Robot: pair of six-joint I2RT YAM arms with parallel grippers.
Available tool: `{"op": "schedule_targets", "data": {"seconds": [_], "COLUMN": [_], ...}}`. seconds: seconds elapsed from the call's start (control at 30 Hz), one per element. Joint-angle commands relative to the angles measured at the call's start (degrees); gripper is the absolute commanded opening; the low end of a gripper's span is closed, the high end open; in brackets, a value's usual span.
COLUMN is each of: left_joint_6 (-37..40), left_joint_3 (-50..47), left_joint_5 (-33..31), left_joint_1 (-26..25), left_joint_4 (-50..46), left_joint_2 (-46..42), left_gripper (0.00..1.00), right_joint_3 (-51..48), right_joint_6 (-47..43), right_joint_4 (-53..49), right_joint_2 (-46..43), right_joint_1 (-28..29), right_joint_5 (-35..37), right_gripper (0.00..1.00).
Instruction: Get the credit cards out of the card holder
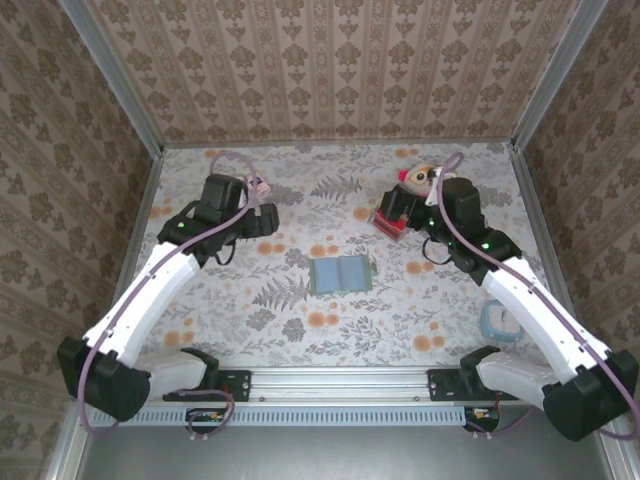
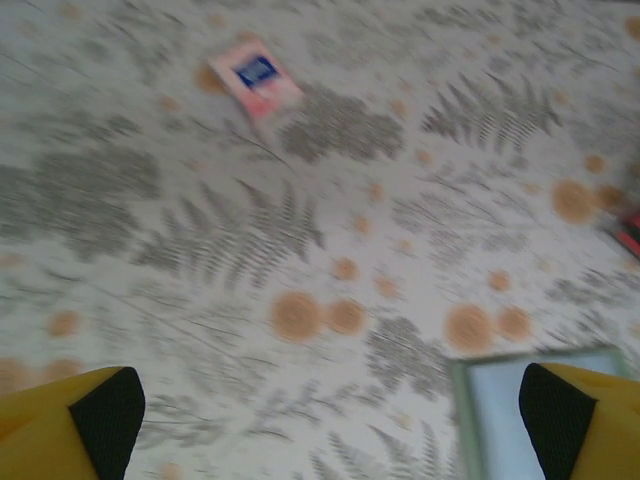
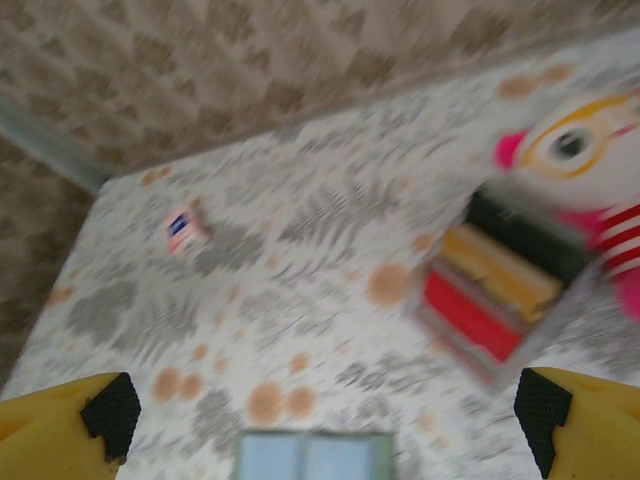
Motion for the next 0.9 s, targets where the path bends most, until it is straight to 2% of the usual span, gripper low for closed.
{"op": "schedule_targets", "data": {"seconds": [0.0,0.1,0.17,0.33,0.47,0.6,0.87], "left_joint_6": [8.24,9.90,10.58,10.46,13.37,13.03,19.10], "left_joint_3": [-3.88,-7.61,-10.24,-14.91,-21.96,-26.43,-38.00], "left_joint_5": [-13.69,-18.55,-19.58,-15.93,-15.89,-14.28,-12.19], "left_joint_1": [2.92,5.40,7.59,11.10,11.55,14.63,15.74], "left_joint_4": [2.33,6.96,10.10,14.29,24.08,29.80,51.72], "left_joint_2": [-2.80,-3.68,-3.43,-2.49,-3.68,-3.55,-3.73], "left_gripper": [1.00,1.00,1.00,1.00,1.00,1.00,1.00], "right_joint_3": [0.86,-0.82,-3.84,-11.99,-18.83,-24.48,-32.63], "right_joint_6": [-8.84,-10.27,-11.69,-14.82,-16.30,-15.32,-21.83], "right_joint_4": [-3.76,-3.52,-0.97,8.00,16.27,25.21,47.59], "right_joint_2": [-1.72,-1.23,-0.70,-0.35,1.41,4.94,11.16], "right_joint_1": [-1.68,-3.24,-4.58,-6.31,-7.90,-10.05,-12.18], "right_joint_5": [12.06,20.85,25.24,31.23,31.34,31.94,21.36], "right_gripper": [1.00,1.00,1.00,1.00,1.00,1.00,1.00]}}
